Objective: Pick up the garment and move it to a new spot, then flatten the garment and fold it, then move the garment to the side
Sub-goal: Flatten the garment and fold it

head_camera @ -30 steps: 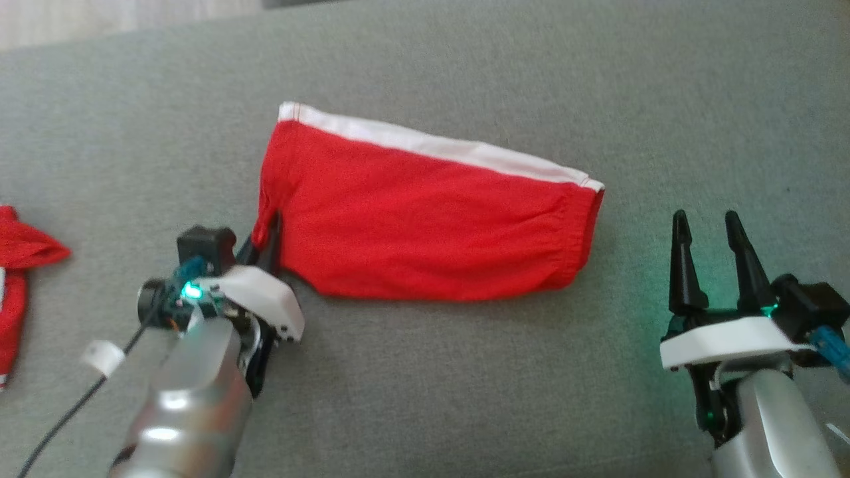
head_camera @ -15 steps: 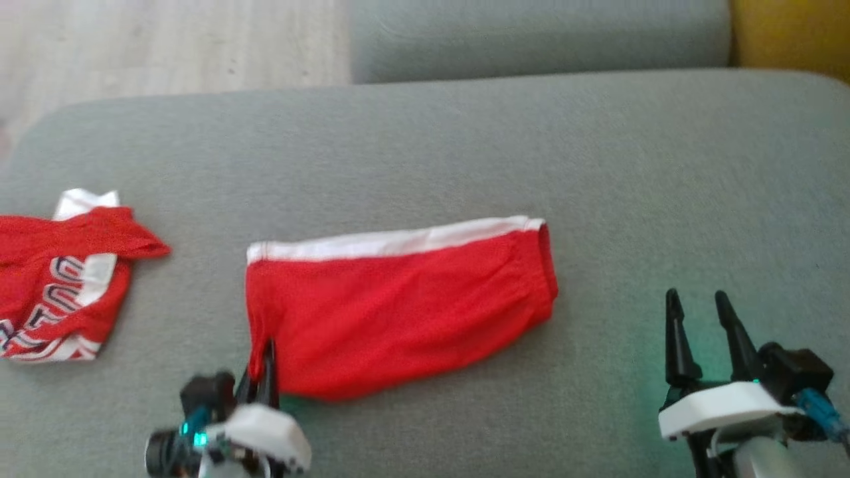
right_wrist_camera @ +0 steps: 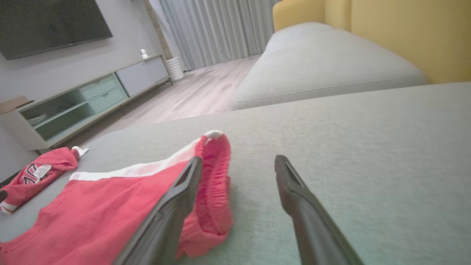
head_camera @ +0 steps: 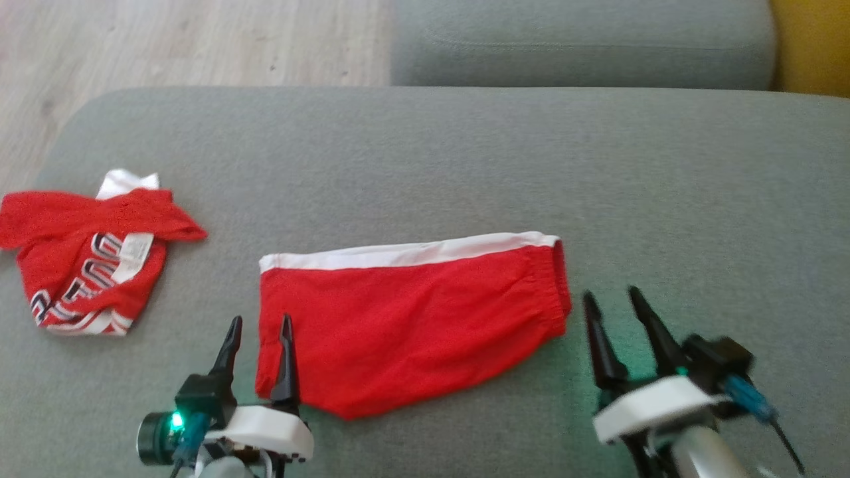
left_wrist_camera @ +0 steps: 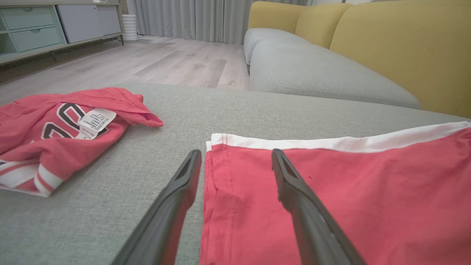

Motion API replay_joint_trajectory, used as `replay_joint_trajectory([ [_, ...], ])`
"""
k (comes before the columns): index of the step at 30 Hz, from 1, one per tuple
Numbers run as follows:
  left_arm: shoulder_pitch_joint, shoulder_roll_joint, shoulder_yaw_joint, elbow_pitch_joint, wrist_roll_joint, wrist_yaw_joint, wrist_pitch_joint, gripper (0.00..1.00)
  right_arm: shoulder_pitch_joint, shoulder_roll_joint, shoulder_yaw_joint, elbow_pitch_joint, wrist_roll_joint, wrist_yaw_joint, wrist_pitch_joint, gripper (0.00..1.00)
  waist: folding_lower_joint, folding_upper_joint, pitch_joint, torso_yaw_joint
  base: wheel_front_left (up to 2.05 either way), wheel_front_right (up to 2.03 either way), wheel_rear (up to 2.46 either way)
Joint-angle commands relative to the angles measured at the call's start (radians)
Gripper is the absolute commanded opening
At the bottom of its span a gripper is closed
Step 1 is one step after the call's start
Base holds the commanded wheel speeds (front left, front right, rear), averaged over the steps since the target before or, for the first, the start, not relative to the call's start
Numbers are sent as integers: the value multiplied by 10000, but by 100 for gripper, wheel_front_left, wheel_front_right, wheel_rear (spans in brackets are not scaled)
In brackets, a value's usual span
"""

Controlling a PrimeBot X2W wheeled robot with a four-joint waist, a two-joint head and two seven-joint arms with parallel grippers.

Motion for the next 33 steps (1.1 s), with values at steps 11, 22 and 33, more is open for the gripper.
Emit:
replay_joint_trajectory([
  [11, -209, -12, -306, -467, 12, -92, -125, 100, -2005, -30, 636, 2533, -205, -7, -2, 100, 0, 0, 754, 1105, 0, 0, 0],
  [22, -227, -13, -528, -533, -6, -31, -126, 100, -2100, -30, 1816, 3930, 1240, -7, 14, 46, 0, 0, 1001, 1095, 0, 0, 0],
  [33, -250, -14, -531, -509, 111, -25, -126, 100, -2440, -140, 1246, 4661, 2423, -7, -47, 0, 0, 0, 913, 701, 0, 0, 0],
])
